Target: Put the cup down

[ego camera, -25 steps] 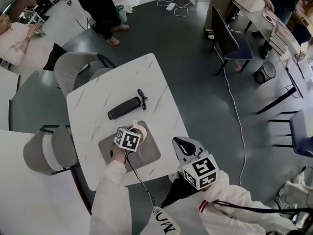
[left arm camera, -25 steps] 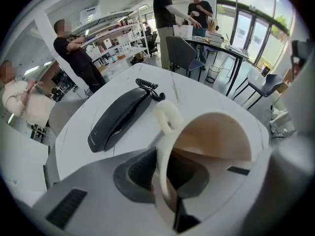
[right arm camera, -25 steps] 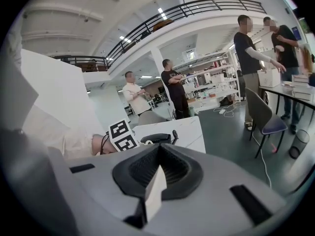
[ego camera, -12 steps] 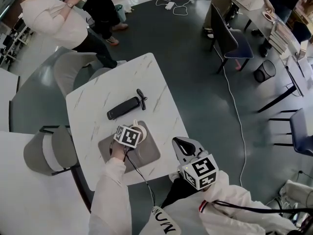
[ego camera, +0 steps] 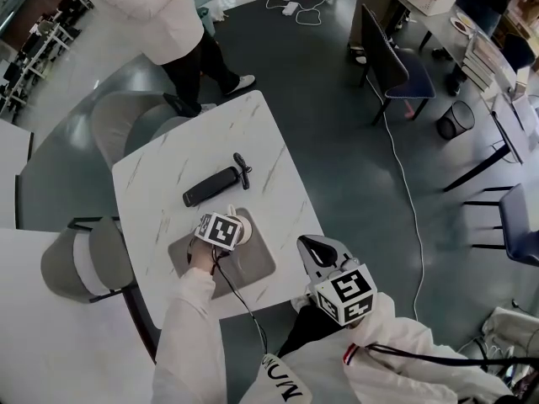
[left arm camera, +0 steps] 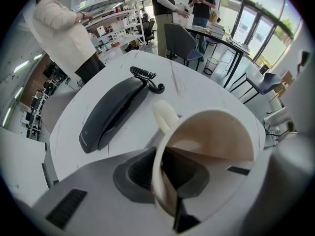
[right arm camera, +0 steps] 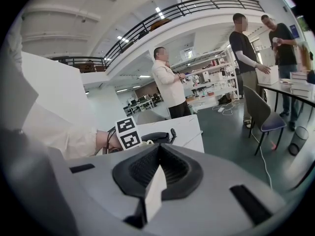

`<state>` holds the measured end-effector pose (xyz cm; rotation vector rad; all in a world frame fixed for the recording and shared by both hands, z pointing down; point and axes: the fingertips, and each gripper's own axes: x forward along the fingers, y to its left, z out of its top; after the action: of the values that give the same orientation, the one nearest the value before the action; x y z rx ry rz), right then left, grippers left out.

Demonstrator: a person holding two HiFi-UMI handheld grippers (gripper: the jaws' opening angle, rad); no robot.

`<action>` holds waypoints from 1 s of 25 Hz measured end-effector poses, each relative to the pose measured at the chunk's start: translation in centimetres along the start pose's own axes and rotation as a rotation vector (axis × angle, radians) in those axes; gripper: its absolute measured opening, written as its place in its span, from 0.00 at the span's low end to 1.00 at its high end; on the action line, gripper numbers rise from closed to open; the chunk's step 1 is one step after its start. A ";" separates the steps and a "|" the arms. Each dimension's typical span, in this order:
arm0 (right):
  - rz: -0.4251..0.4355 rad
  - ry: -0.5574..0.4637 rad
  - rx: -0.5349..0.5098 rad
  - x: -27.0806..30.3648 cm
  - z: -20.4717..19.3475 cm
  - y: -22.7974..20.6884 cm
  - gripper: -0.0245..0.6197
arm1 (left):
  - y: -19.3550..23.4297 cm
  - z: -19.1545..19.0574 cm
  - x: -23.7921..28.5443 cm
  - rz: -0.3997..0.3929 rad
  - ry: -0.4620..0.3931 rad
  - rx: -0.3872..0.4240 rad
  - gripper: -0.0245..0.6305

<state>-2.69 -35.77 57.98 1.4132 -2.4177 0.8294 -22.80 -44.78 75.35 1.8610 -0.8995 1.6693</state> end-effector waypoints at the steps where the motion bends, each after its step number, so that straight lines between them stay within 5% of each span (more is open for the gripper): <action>1: 0.000 0.001 0.001 0.0 0.0 0.0 0.05 | 0.0 0.0 0.0 0.001 0.004 0.000 0.11; 25: -0.005 0.025 0.014 -0.6 -0.8 -0.1 0.05 | -0.3 0.0 -0.3 -0.023 0.010 0.019 0.12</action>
<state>-2.39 -34.90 58.42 1.4052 -2.3940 0.8596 -22.59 -44.57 75.09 1.8677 -0.8574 1.6772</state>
